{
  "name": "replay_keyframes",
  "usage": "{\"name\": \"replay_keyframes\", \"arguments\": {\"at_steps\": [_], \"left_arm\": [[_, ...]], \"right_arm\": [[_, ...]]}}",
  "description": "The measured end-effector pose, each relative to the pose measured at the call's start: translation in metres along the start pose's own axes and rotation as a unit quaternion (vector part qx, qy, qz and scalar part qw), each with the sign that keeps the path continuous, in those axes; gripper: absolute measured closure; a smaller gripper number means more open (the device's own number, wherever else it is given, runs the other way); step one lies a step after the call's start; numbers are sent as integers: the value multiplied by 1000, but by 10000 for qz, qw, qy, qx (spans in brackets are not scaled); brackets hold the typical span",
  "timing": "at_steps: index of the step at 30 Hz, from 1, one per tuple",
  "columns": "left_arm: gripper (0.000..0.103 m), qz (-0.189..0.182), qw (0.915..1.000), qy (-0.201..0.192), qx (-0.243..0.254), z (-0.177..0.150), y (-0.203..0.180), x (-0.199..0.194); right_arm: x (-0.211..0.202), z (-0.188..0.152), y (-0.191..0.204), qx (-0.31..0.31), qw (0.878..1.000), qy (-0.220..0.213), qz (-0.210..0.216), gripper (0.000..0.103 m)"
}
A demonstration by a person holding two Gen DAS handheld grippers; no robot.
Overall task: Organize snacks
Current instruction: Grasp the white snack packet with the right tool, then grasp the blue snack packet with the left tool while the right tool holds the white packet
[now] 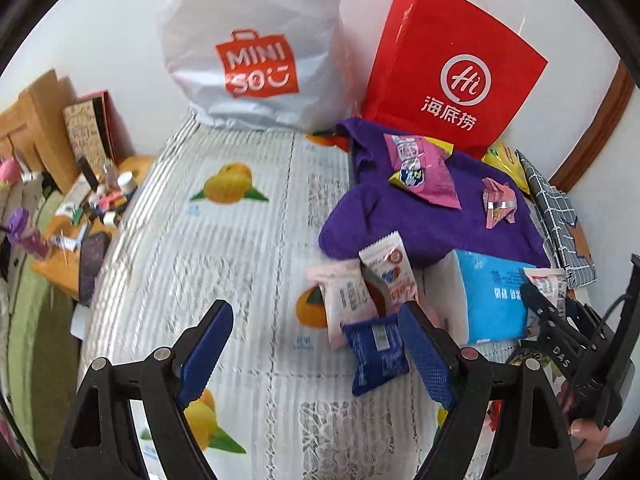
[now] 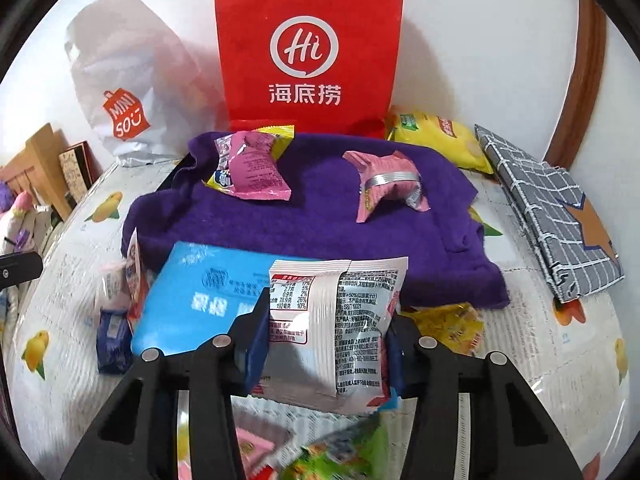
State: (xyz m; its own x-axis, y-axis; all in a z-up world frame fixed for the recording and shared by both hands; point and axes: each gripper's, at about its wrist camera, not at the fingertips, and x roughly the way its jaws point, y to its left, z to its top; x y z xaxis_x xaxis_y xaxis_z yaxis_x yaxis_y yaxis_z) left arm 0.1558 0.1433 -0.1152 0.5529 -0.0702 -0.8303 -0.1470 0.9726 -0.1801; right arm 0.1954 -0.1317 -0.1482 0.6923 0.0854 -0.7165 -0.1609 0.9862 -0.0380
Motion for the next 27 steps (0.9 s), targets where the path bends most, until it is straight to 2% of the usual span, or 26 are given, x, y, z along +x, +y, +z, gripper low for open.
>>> {"name": "replay_keyframes", "arguments": {"at_steps": [5, 10, 15, 18, 21, 23, 25, 26, 27], "left_arm": [[19, -138, 9997, 191, 7, -19, -9, 14], [19, -56, 9989, 390, 236, -33, -33, 34], [21, 176, 9980, 555, 227, -42, -47, 57], [21, 93, 9979, 629, 107, -42, -50, 69], [21, 187, 9984, 522, 133, -42, -56, 76], [27, 319, 9983, 462, 180, -42, -59, 76], [45, 442, 9980, 393, 223, -43, -59, 74], [51, 446, 9980, 377, 239, -44, -59, 73], [61, 399, 9981, 377, 278, -45, -59, 71]], "right_arm": [[-26, -14, -18, 118, 9995, -204, 187, 57], [-51, -31, -41, 246, 9989, -387, 118, 57], [-64, -54, -65, 303, 9988, -380, -36, 57], [-66, -66, -76, 351, 9988, -331, -104, 57], [-63, -76, -83, 394, 9988, -267, -143, 57], [-59, -81, -85, 388, 9989, -209, -150, 57], [-54, -85, -85, 354, 9991, -166, -144, 57], [-52, -87, -86, 333, 9992, -153, -126, 57], [-49, -88, -85, 297, 9994, -119, -102, 57]]}}
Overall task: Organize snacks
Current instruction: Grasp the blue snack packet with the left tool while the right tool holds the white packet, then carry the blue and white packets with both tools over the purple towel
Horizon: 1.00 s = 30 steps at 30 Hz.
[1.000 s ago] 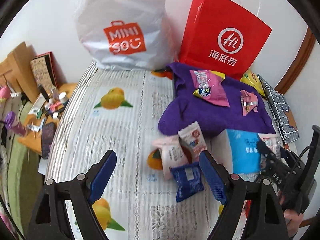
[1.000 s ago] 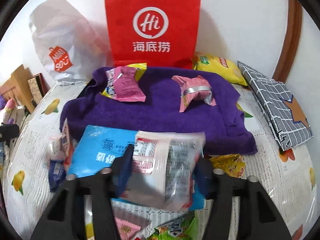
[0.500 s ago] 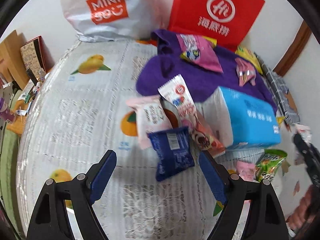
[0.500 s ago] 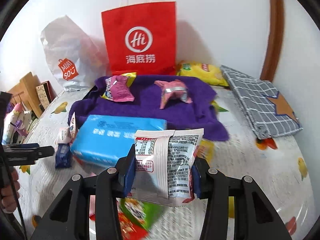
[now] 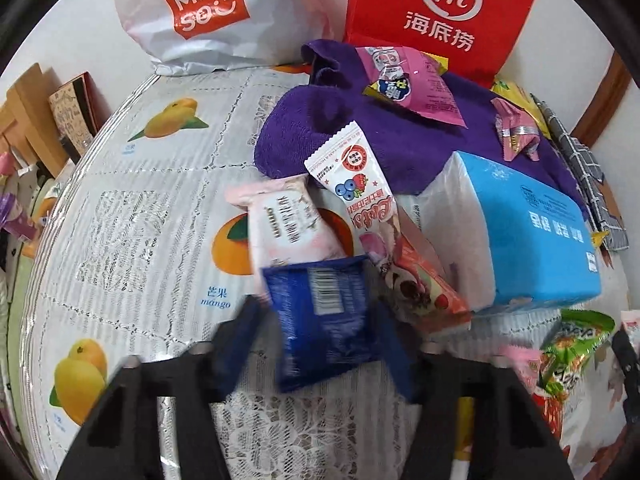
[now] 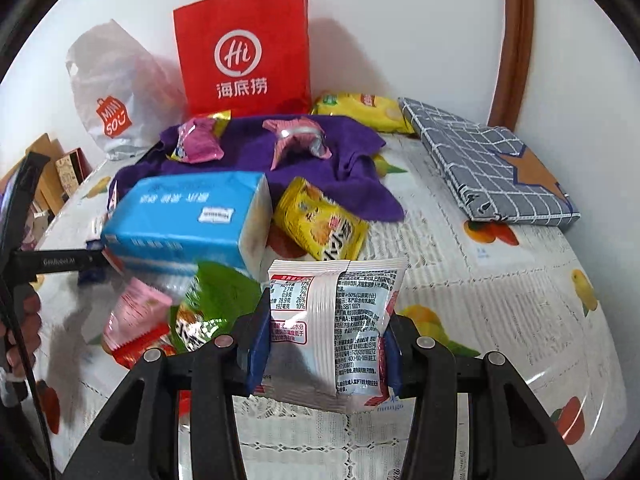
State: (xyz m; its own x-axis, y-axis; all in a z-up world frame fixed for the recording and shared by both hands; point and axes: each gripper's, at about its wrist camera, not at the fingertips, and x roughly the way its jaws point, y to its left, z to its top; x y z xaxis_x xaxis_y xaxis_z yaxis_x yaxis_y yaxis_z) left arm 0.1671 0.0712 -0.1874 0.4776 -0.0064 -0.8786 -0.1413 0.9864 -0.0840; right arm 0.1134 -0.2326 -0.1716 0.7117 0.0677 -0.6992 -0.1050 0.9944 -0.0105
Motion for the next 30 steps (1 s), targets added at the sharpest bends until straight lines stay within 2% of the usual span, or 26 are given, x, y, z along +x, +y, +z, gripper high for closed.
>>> {"name": "replay_keyframes", "arguments": {"at_steps": [4, 7, 11, 18, 25, 30], "left_arm": [[63, -322, 9994, 44, 72, -12, 3, -9], [62, -406, 9989, 85, 220, -22, -3, -11], [59, -234, 9987, -118, 437, -29, -12, -11], [61, -67, 9977, -410, 537, -36, -15, -13], [59, 63, 9955, -746, 575, -45, -18, -14], [59, 129, 9942, -934, 516, -50, -18, -15]], "right_arm": [[11, -4, 2, -82, 9999, 73, 63, 56], [20, -7, 2, -108, 9997, 161, 144, 56], [29, -10, 2, -94, 9992, 312, 227, 56], [29, -18, -10, 58, 9980, 457, 437, 49], [27, -27, -12, -64, 9980, 547, 316, 37], [28, -32, -11, -65, 9988, 456, 158, 36]]}}
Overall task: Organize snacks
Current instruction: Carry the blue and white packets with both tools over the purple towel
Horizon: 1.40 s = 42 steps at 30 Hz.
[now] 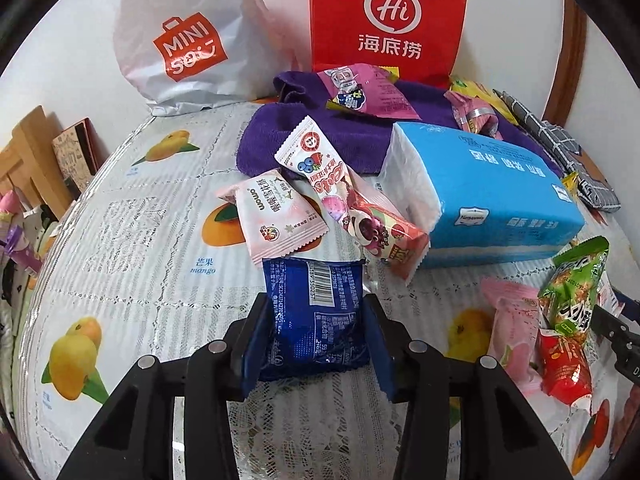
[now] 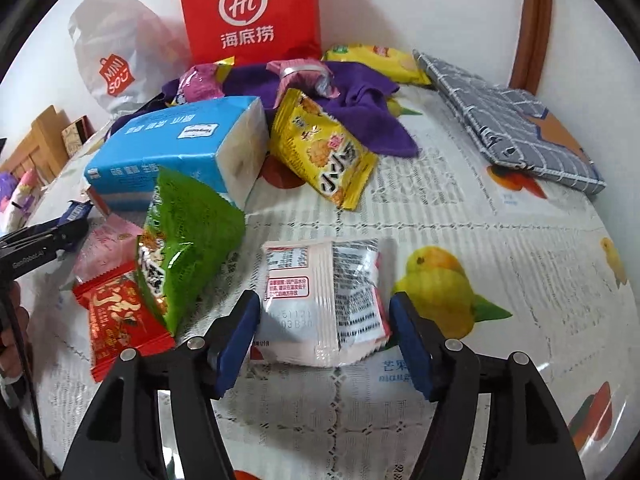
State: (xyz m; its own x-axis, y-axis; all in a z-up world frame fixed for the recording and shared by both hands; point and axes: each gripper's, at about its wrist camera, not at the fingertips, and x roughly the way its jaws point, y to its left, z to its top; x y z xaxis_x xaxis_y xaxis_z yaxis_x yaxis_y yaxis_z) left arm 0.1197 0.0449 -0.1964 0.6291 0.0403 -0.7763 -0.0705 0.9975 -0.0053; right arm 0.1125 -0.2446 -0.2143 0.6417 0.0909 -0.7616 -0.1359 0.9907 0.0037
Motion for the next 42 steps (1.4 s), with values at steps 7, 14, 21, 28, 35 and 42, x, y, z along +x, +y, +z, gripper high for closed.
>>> {"name": "replay_keyframes", "arguments": {"at_steps": [7, 14, 21, 28, 35, 42], "left_arm": [[59, -13, 10000, 3, 12, 0, -1, 1], [56, -43, 10000, 7, 8, 0, -2, 1], [53, -58, 10000, 14, 38, 0, -2, 1], [60, -19, 10000, -5, 34, -1, -2, 0], [61, -185, 9997, 174, 31, -3, 2, -10], [61, -381, 9993, -15, 37, 2, -1, -35]], "right_arm": [[6, 5, 1, -30, 9999, -53, -94, 41], [9, 7, 1, 18, 10000, -52, -37, 42], [10, 8, 2, -5, 10000, -49, -55, 42], [9, 7, 0, 25, 9999, -82, -61, 47], [-4, 7, 2, 24, 9997, -189, -137, 59], [-33, 15, 5, 22, 9987, -514, -51, 59]]}}
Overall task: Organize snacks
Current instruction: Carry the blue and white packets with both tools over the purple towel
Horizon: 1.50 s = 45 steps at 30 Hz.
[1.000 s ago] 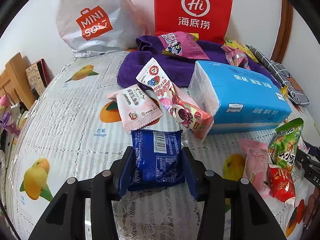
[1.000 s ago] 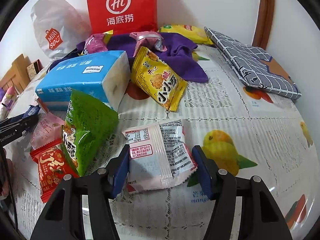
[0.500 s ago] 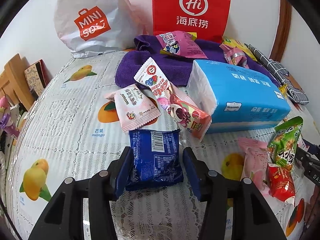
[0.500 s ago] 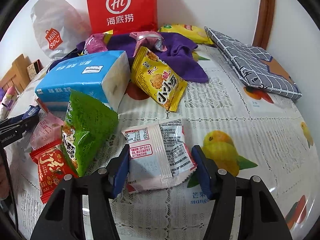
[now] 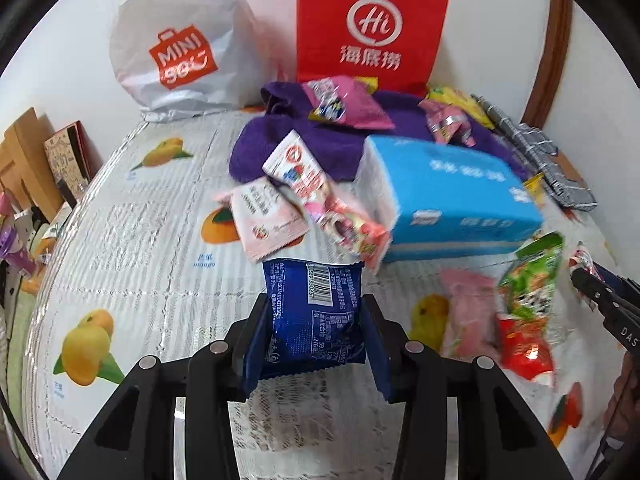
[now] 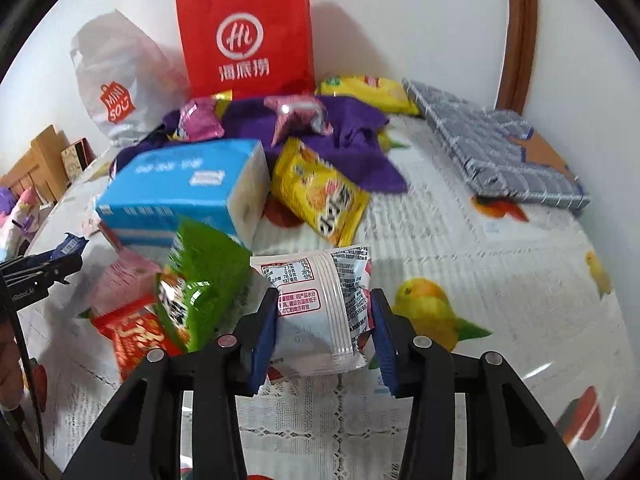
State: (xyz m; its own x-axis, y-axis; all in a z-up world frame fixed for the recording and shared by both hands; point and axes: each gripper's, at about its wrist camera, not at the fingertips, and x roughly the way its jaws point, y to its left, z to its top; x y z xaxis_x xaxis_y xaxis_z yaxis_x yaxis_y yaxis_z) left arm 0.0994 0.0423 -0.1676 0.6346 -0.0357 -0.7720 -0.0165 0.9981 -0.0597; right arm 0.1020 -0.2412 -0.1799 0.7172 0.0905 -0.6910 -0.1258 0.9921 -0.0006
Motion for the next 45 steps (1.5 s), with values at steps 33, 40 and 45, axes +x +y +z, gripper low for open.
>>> {"name": "replay_keyframes", "arguments": {"at_steps": [33, 40, 45], "left_arm": [[61, -821, 9926, -834, -332, 156, 9, -18], [61, -784, 9938, -618, -494, 155, 23, 31], [61, -768, 9943, -306, -680, 148, 32, 54]], "right_arm": [[20, 178, 50, -334, 9929, -1005, 540, 59], [75, 172, 34, -169, 9942, -835, 664, 59], [99, 164, 18, -3, 9969, -567, 545, 59]]}}
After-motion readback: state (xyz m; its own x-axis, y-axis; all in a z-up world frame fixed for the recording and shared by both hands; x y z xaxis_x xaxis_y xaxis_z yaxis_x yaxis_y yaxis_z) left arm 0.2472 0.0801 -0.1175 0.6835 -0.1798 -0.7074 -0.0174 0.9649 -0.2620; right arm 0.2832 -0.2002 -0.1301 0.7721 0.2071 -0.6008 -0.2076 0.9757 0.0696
